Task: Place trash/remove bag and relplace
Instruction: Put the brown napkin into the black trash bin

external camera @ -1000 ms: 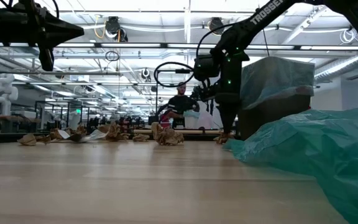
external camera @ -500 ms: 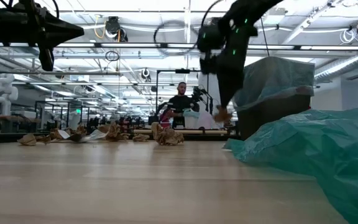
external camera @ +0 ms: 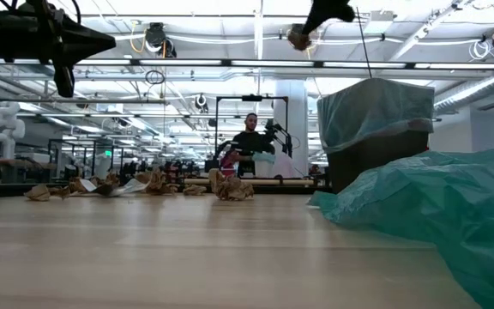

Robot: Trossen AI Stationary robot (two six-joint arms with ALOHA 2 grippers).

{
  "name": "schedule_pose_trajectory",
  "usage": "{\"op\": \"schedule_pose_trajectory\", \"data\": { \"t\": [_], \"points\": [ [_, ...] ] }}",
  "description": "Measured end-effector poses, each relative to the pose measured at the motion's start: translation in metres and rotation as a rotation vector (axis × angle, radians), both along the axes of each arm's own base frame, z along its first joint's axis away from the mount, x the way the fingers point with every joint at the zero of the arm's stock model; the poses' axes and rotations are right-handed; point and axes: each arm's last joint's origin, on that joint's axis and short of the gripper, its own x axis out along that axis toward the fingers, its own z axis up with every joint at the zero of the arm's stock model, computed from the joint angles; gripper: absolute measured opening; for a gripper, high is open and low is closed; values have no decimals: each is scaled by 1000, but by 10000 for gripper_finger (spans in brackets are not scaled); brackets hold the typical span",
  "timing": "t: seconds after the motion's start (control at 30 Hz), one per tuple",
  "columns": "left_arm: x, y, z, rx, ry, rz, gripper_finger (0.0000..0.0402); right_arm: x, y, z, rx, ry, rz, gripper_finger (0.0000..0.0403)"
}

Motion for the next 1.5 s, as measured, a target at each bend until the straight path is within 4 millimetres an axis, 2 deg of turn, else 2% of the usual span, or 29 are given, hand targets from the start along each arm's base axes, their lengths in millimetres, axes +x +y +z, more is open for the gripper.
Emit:
{"op": "schedule_pose_trajectory", "data": {
  "t": [0.1, 0.27, 0.63, 0.77, 1.17, 1.23, 1.3, 1.4, 1.5],
  "points": [
    [0, 0, 0, 0, 0, 0, 20, -16, -10, 9, -20, 34, -88, 0],
    [0, 0, 0, 0, 1, 1, 20, -33, -26, 0, 43, 140, -174, 0],
    [0, 0, 0, 0, 4, 1, 20, -38, -39, -26, 167, 196, -228, 5],
    [0, 0, 0, 0, 4, 1, 20, -37, -40, -27, 167, 196, -229, 32],
    [0, 0, 0, 0, 3, 0, 20, -36, -41, -26, 157, 176, -244, 143],
    [0, 0, 0, 0, 2, 0, 20, -34, -40, -26, 188, 153, -207, 154],
    [0, 0, 0, -1, 2, 0, 20, -26, -34, -24, 258, 80, -54, 162],
    [0, 0, 0, -1, 2, 0, 20, -6, -16, -21, 300, -16, 211, 169],
    [0, 0, 0, -1, 3, 0, 20, 14, -1, -27, 272, 8, 293, 172]
  ]
}}
